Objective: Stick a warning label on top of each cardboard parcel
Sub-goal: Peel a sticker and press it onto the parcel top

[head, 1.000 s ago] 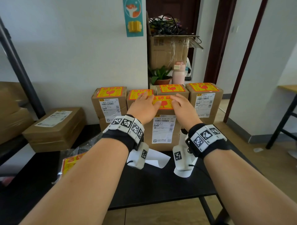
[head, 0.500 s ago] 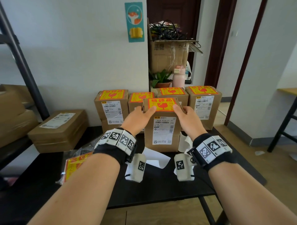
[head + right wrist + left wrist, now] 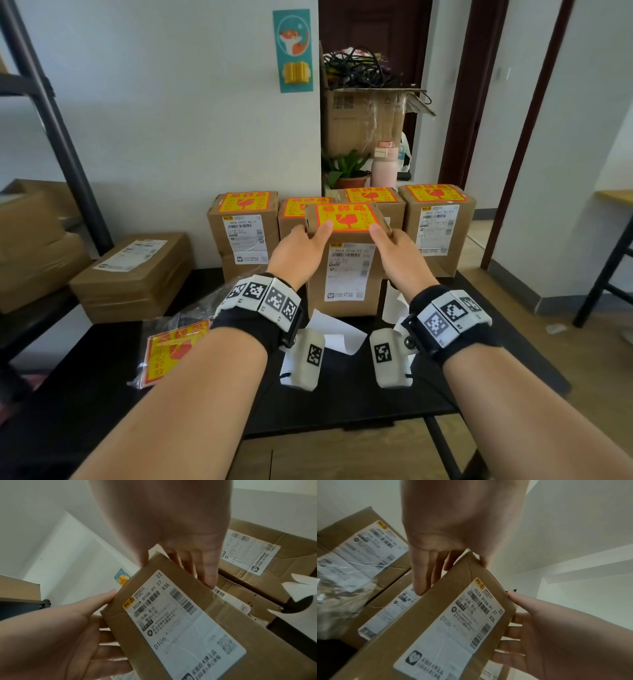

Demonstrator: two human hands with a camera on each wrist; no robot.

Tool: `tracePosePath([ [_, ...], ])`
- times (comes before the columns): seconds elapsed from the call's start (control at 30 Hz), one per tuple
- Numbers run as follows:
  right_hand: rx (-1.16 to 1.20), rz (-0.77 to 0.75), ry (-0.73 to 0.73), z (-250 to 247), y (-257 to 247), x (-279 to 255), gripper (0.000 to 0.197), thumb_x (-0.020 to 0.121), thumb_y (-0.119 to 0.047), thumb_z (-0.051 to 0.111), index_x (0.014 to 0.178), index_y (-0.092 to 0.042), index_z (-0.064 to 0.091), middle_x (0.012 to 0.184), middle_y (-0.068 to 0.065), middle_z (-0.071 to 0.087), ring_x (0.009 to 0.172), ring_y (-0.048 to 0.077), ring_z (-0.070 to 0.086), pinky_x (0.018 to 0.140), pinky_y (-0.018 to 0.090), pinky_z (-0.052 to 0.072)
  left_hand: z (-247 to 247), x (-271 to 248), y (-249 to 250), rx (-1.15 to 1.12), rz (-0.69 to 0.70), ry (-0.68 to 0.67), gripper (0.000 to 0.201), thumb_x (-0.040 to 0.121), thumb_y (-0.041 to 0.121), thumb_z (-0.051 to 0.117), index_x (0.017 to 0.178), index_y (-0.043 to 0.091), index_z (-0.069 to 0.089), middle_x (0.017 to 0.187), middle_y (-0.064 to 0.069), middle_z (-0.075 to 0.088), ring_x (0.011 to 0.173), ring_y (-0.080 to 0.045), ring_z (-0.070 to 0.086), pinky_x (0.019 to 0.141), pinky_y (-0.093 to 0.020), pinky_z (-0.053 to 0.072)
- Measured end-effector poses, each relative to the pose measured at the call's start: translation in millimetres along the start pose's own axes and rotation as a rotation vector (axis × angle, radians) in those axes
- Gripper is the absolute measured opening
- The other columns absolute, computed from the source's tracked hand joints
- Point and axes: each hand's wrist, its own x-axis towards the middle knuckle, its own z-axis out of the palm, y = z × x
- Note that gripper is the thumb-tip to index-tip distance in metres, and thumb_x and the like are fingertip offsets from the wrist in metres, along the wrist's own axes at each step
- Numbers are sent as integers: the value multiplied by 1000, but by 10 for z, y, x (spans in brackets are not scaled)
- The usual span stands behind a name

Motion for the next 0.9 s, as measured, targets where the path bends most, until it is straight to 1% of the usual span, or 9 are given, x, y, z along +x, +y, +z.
tracePosePath([
  [0.13, 144, -51, 120, -135, -49, 8, 55, 90, -67, 40, 121, -24, 55, 105, -9, 69, 98, 9, 64, 91, 38, 50, -64, -67, 247, -65, 103, 153, 70, 86, 77, 27, 118, 20, 53, 94, -1, 67, 84, -20, 65, 79, -41, 55],
  [0.27, 214, -68, 241, -333, -156, -54, 43, 96, -60, 39, 120, -26, 49, 103, -12, 63, 92, 3, 59, 79, 29, 46, -57, -144, 528, -155, 161, 229, 67, 86, 76, 29, 115, 21, 53, 87, 4, 65, 79, -16, 65, 74, -38, 55],
  [0.4, 252, -81, 323, -590, -155, -124, 40, 98, -58, 35, 123, -28, 45, 100, -17, 60, 91, -2, 58, 71, 21, 43, 87, -185, 804, -265, 214, 198, 58, 86, 75, 34, 109, 25, 50, 85, 6, 64, 79, -17, 66, 73, -43, 57],
  [0.5, 224, -82, 389, -844, -65, -126, 36, 100, -56, 34, 122, -28, 44, 98, -15, 59, 86, -3, 57, 63, 15, 40, 288, -167, 972, -326, 225, 73, 61, 82, 78, 35, 116, 29, 49, 94, 7, 68, 86, -14, 67, 77, -44, 58],
  [0.53, 213, -86, 413, -914, -32, -127, 38, 99, -56, 35, 121, -28, 45, 101, -12, 60, 88, -1, 58, 65, 17, 43, 367, -170, 1021, -349, 220, 30, 66, 78, 82, 34, 118, 31, 50, 101, 8, 68, 91, -15, 67, 80, -44, 57],
  [0.6, 200, -84, 467, -1032, 57, -104, 49, 92, -64, 36, 122, -27, 50, 112, -3, 61, 97, 11, 62, 79, 31, 52, 564, -143, 1093, -394, 205, -34, 78, 69, 89, 34, 120, 35, 54, 113, 6, 66, 104, -18, 64, 87, -46, 54],
  [0.67, 183, -65, 503, -1134, 157, -87, 59, 83, -72, 36, 121, -30, 52, 119, 3, 59, 102, 17, 62, 89, 43, 53, 769, -117, 1155, -420, 201, -83, 76, 67, 89, 35, 121, 39, 57, 118, 4, 65, 112, -21, 60, 94, -48, 50],
  [0.8, 137, -27, 581, -1347, 305, -120, 64, 79, -75, 33, 121, -30, 54, 118, 3, 59, 101, 19, 61, 91, 48, 52, 1008, -172, 1340, -408, 217, -197, 67, 83, 72, 36, 128, 27, 56, 115, -1, 69, 105, -23, 65, 95, -47, 50],
  [0.9, 95, -2, 630, -1522, 397, -143, 55, 92, -63, 34, 129, -26, 50, 126, 5, 50, 108, 22, 56, 95, 45, 49, 1156, -208, 1469, -368, 250, -262, 60, 93, 65, 33, 128, 24, 57, 119, 0, 68, 107, -21, 63, 100, -42, 47],
])
